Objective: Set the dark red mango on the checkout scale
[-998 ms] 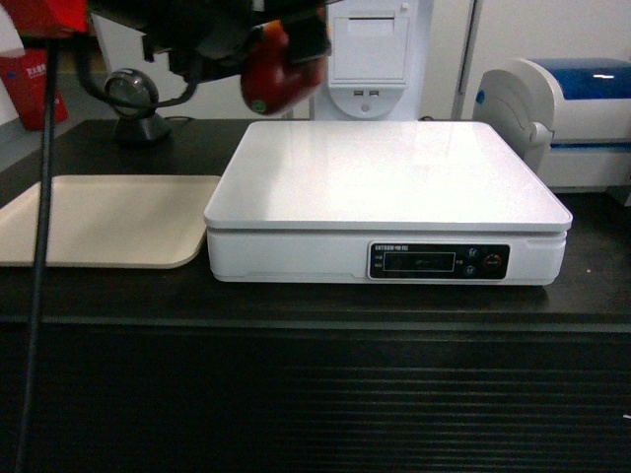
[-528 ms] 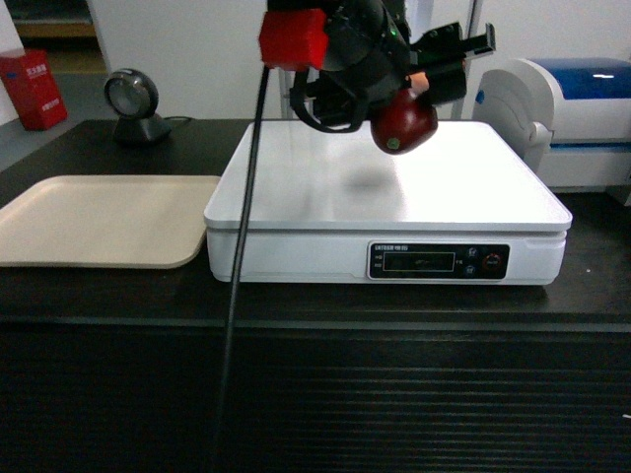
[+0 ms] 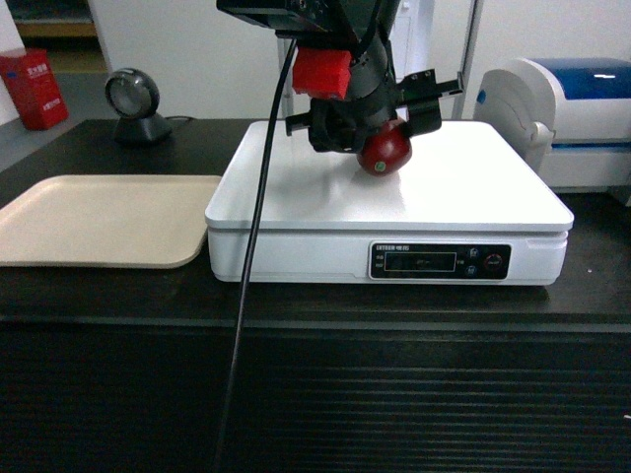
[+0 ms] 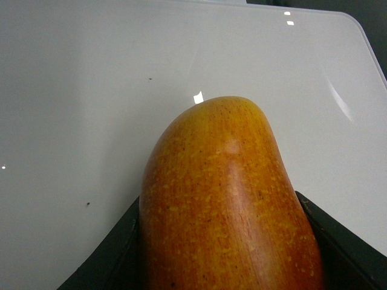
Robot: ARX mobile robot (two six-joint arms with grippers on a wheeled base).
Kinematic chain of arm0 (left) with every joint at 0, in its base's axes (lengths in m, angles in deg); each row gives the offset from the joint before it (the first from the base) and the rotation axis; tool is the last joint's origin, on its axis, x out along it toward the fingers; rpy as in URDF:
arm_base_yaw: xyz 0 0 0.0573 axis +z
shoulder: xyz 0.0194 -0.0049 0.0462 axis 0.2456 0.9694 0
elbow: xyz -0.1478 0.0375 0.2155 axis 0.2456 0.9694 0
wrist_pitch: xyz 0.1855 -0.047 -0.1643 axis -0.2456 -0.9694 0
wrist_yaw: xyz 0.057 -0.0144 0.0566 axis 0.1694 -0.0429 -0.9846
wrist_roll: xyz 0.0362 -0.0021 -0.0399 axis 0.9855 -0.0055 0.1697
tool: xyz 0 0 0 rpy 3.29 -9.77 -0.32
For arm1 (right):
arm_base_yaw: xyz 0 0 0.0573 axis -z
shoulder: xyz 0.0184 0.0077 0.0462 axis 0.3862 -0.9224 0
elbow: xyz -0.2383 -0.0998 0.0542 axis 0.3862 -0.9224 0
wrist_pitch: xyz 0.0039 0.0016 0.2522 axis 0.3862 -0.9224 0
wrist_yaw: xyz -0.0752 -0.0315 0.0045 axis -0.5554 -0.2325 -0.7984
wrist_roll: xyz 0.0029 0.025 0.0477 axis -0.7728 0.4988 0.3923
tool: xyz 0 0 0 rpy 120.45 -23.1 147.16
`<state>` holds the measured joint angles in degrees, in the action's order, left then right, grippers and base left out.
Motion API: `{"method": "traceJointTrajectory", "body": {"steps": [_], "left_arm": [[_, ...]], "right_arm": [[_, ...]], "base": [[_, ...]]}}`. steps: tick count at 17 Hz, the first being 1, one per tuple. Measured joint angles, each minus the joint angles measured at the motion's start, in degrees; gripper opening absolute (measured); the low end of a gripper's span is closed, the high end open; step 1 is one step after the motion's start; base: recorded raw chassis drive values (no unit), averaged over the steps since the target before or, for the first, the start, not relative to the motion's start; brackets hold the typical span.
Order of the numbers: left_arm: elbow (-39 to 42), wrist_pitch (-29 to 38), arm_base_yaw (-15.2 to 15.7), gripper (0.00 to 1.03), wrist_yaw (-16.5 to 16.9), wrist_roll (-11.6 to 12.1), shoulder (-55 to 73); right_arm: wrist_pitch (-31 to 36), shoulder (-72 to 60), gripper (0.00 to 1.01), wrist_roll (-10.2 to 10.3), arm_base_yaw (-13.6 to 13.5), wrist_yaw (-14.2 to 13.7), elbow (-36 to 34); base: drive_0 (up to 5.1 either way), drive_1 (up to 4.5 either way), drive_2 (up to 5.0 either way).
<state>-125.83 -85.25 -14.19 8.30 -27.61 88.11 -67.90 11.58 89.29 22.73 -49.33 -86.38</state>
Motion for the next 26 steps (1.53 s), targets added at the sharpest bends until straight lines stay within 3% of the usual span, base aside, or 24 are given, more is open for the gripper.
{"method": "traceJointTrajectory", "body": {"steps": [5, 6, 9, 14, 20, 23, 26], "left_arm": [[0.02, -0.37, -0.76, 0.61, -1.40, 2.93, 0.22], [0.04, -0.37, -0.81, 0.66, -1.44, 3.32, 0.22], [1.18, 1.07, -0.94, 0.99, -1.44, 5.68, 0.20], [4.76, 3.43, -1.03, 0.98, -1.64, 7.43, -1.38], [12.26, 12.17, -1.25, 0.98, -0.20, 9.38, -12.57], [24.09, 23.58, -0.57, 0.98, 2.21, 13.86, -21.62], [39.32, 32.83, 4.17, 0.98, 2.80, 17.73, -35.30]], "right_arm": [[0.00, 0.00, 0.98, 0.00, 0.00, -0.02, 0.00], [0.00, 0.00, 0.98, 0.00, 0.00, -0.02, 0.00], [0.00, 0.00, 0.98, 0.00, 0.00, -0.02, 0.00], [0.00, 0.00, 0.98, 0.00, 0.00, 0.00, 0.00], [0.00, 0.00, 0.98, 0.00, 0.00, -0.02, 0.00], [0.00, 0.00, 0.98, 0.00, 0.00, -0.02, 0.00], [0.00, 0.00, 0.98, 0.00, 0.00, -0.02, 0.00]], "base": [[0.0, 0.00, 0.0], [0.0, 0.00, 0.0], [0.0, 0.00, 0.0], [0.0, 0.00, 0.0], [0.0, 0.00, 0.0], [0.0, 0.00, 0.0], [0.0, 0.00, 0.0]]}}
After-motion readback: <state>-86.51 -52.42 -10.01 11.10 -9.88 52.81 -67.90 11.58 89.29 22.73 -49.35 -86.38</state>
